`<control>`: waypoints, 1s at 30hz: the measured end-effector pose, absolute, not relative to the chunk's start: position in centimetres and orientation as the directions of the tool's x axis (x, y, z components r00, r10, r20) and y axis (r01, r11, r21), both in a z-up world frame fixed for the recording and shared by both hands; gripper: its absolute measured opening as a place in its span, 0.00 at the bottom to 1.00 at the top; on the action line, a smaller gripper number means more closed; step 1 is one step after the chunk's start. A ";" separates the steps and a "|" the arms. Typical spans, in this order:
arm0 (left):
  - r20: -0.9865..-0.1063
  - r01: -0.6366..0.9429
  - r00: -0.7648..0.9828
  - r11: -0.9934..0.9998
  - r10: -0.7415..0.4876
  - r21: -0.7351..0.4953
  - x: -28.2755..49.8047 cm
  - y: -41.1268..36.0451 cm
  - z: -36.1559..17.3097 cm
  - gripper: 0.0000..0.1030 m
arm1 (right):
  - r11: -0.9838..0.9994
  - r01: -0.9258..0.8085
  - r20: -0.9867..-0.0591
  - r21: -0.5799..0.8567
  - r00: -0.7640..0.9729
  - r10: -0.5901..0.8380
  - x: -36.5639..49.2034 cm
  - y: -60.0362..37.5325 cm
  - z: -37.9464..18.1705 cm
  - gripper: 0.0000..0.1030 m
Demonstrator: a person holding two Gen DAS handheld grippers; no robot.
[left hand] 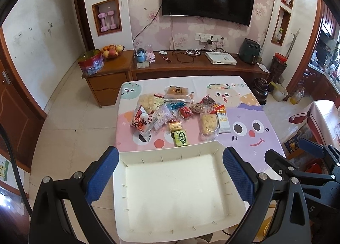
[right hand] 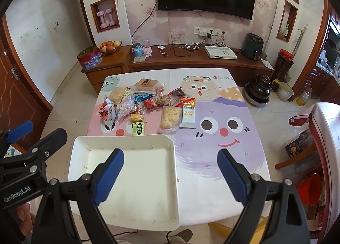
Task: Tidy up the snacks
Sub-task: 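Move both grippers from above the white tray toward the snack pile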
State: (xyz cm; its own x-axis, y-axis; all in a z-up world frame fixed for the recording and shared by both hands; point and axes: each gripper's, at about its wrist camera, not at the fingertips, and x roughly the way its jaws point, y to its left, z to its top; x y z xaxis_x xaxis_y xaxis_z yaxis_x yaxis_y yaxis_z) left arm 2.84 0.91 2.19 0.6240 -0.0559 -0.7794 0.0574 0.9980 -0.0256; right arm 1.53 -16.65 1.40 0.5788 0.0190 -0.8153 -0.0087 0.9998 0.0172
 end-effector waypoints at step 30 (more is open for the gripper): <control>-0.811 0.079 0.581 0.996 -0.070 -0.030 6.4 2.9 0.6 0.95 | 0.997 0.076 -0.821 0.032 0.570 -0.017 4.2 -15.6 1.1 0.88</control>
State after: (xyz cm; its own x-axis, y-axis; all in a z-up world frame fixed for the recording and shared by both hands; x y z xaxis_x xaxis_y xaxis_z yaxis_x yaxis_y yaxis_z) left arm 6.37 2.94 0.64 0.5806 -0.0705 -0.8111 0.0789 0.9964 -0.0301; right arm 4.18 -15.60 1.07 0.5700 -0.0170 -0.8215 0.0760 0.9966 0.0320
